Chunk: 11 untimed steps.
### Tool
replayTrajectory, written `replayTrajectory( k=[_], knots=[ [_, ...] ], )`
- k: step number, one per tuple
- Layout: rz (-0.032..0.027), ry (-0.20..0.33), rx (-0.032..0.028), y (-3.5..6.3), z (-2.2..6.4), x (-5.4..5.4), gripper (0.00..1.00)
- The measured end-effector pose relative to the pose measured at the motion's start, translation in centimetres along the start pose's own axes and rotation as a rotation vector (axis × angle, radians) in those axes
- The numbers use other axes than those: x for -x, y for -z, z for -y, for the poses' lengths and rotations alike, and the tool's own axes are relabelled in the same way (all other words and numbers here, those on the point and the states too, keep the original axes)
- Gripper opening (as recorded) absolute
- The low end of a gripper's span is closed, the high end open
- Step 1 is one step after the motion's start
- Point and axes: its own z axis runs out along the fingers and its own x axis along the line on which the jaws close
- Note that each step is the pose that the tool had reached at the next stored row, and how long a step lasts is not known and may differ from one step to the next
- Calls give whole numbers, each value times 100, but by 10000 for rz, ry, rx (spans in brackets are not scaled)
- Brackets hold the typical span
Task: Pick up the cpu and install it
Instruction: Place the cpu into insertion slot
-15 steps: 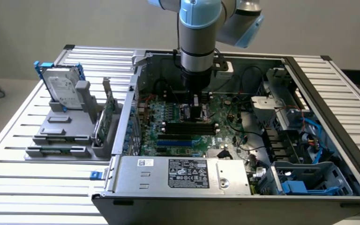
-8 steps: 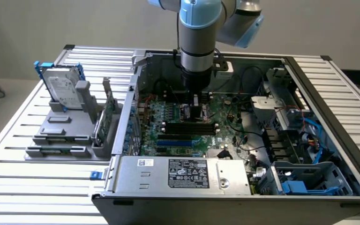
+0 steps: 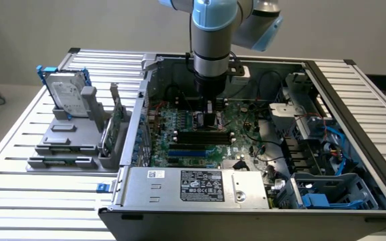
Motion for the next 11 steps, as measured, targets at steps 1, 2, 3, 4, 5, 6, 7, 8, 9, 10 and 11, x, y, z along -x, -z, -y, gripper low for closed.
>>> replayTrajectory(
  k=[1, 2, 3, 4, 5, 6, 7, 8, 9, 10, 11],
  knots=[
    [-5, -12, 1, -2, 0, -2, 68],
    [-6, -20, 0, -2, 0, -2, 68],
    [-8, -25, 0, -3, 0, -2, 68],
    [-11, -28, 1, -4, 0, -2, 68],
    [-15, -29, 1, -6, 1, -2, 68],
    [-17, -30, 1, -7, 1, -2, 68],
    [-20, -31, 0, -8, 1, -2, 68],
    [-24, -31, 0, -9, 1, -2, 68],
    [-30, -30, 0, -10, 1, -2, 68],
    [-37, -31, 1, -11, 0, -2, 68],
    [-42, -31, 1, -11, 0, -2, 68]
  ],
)
